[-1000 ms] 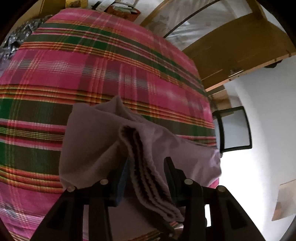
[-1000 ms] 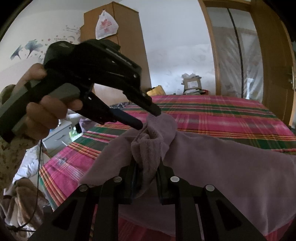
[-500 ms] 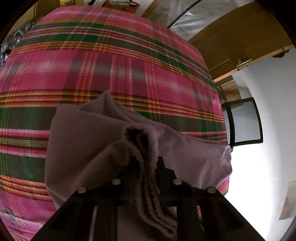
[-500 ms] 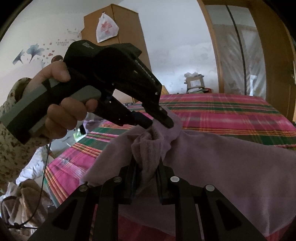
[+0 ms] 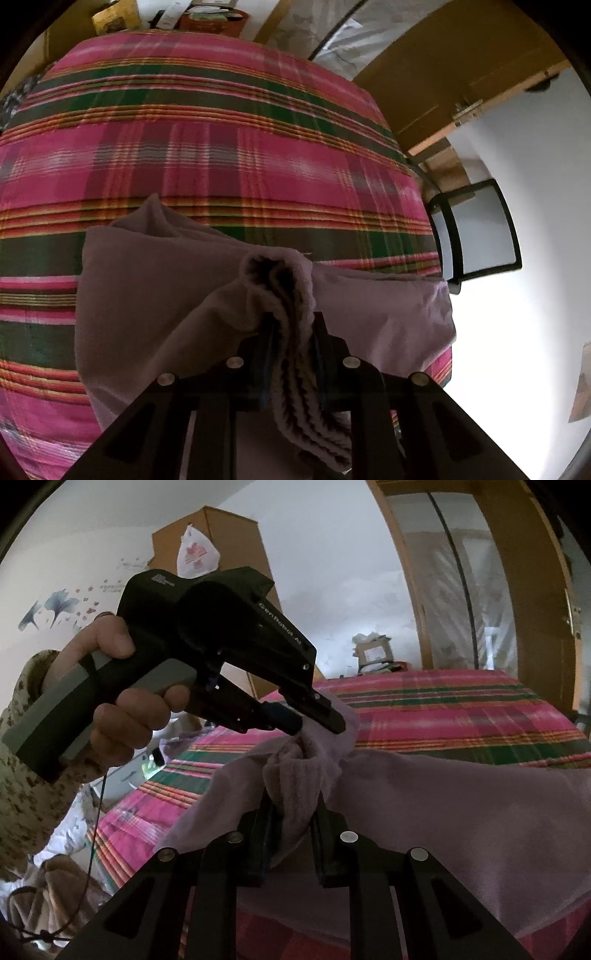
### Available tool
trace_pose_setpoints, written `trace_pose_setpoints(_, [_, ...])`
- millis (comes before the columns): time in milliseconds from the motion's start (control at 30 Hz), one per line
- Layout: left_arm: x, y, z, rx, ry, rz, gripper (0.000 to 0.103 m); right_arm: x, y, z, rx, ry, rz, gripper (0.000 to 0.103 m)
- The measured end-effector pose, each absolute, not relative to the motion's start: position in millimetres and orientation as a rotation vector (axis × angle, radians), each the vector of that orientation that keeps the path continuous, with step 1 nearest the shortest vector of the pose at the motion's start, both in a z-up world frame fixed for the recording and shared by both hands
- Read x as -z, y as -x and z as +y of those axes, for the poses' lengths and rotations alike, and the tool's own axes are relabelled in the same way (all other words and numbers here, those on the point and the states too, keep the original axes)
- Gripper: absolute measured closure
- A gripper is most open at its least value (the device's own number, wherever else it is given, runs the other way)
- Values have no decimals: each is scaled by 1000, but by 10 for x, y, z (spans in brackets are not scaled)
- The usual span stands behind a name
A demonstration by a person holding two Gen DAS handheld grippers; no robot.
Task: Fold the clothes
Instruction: 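Lay the waistband flat and open both grippers to release it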
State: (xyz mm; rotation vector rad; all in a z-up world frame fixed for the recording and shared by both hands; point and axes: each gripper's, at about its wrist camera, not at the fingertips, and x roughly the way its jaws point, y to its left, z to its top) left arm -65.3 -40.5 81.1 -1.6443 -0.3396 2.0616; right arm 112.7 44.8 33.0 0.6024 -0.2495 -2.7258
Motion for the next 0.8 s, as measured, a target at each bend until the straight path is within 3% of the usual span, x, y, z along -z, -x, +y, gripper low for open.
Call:
trace_pose_setpoints(433, [-582,652,-187,-1978,1696,-325,79,-155,-1231,643,2753,-719,-306,83])
trace_pose_setpoints(633, [-688,603,-285,-1960,1584,-370,74,-126,-1219,730,2792,-753,-310,68])
trace_pose_setpoints(800, [-807,599,-598,-1983,1484,-499,72,-70,-1204,759,2797,-792,-328,67])
